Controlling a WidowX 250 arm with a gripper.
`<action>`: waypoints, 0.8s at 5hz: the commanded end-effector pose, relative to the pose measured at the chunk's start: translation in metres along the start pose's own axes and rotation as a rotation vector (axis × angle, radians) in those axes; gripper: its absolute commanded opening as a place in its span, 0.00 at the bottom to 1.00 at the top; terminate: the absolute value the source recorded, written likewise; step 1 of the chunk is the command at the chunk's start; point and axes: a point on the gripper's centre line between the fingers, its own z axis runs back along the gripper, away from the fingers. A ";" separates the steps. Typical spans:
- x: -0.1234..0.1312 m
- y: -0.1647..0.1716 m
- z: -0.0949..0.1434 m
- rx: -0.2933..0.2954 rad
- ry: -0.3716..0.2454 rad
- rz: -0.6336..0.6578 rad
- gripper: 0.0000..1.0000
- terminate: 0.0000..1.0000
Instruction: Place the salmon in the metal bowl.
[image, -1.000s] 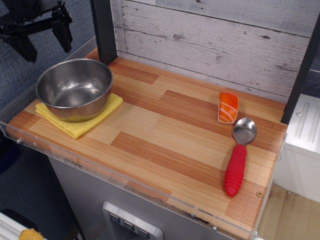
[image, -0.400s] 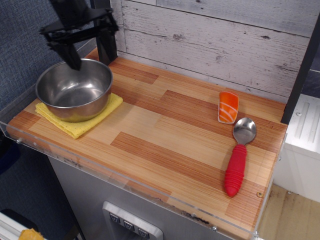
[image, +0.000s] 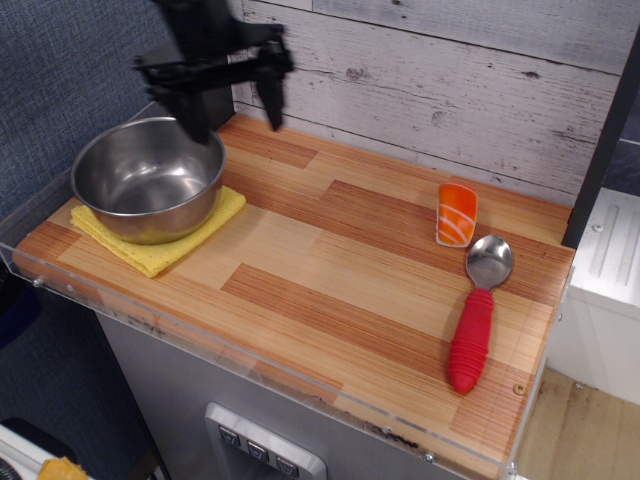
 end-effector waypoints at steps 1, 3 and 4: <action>-0.016 -0.062 -0.006 -0.045 -0.013 -0.125 1.00 0.00; -0.016 -0.103 -0.028 -0.091 -0.027 -0.149 1.00 0.00; -0.015 -0.119 -0.040 -0.089 -0.015 -0.172 1.00 0.00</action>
